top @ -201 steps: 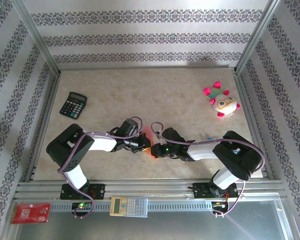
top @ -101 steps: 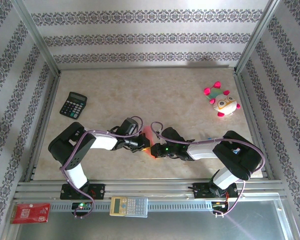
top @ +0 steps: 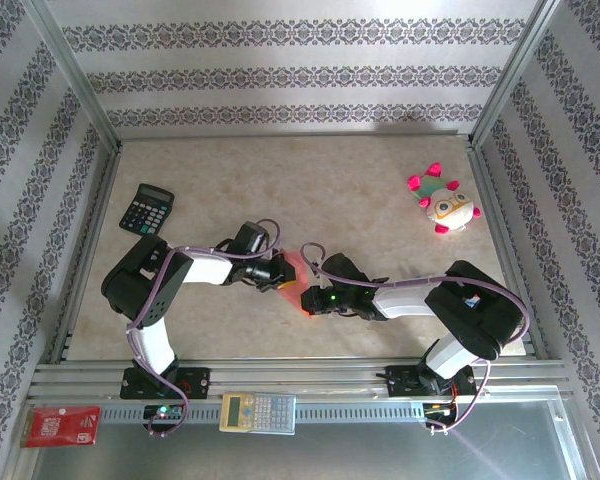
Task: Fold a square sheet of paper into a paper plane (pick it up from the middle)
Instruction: Fourth fold the wing at the center of the table.
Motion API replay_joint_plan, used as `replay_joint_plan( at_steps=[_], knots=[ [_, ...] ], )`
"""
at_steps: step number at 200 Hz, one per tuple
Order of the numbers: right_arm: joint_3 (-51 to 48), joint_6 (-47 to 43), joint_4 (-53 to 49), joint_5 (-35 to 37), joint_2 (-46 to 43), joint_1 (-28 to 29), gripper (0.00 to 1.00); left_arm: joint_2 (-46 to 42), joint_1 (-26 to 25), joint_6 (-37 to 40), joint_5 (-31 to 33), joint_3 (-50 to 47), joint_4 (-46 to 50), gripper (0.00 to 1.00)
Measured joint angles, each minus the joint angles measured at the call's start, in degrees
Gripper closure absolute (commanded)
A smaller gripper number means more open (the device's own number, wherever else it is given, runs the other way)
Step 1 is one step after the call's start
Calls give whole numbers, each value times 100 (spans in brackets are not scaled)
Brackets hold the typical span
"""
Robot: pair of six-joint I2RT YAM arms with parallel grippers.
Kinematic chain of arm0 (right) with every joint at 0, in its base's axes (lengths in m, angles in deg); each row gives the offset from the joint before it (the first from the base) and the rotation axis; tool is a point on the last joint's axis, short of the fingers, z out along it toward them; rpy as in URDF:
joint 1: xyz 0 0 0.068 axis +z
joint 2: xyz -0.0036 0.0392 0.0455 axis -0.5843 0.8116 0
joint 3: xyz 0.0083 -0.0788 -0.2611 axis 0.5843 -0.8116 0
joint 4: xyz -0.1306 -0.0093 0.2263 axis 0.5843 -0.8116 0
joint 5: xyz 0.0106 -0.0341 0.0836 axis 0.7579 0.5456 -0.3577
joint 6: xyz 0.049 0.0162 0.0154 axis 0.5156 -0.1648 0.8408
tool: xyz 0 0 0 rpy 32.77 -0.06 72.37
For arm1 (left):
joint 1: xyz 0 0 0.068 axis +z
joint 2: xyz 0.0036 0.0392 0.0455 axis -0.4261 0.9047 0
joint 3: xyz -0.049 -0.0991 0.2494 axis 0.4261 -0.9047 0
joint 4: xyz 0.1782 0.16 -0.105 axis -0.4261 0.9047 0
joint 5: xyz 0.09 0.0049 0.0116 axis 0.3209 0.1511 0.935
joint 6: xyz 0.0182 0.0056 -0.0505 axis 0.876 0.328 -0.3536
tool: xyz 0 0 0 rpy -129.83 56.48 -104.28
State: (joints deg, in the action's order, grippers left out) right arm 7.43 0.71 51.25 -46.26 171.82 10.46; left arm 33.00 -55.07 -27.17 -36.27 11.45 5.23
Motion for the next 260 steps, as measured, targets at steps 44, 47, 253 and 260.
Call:
replay_joint_plan(
  at_steps=[44,47,253,260],
  knots=[
    [28,-17,-2,9,20,2,100,168,238,166,-245,238,177,86],
    [28,-17,-2,9,20,2,100,177,258,175,-247,256,188,85],
    [2,-22,59,260,-7,7,100,1134,1211,514,-813,1646,621,74],
    [-28,-22,44,256,-44,13,100,1180,1252,518,-857,1711,649,74]
  ],
)
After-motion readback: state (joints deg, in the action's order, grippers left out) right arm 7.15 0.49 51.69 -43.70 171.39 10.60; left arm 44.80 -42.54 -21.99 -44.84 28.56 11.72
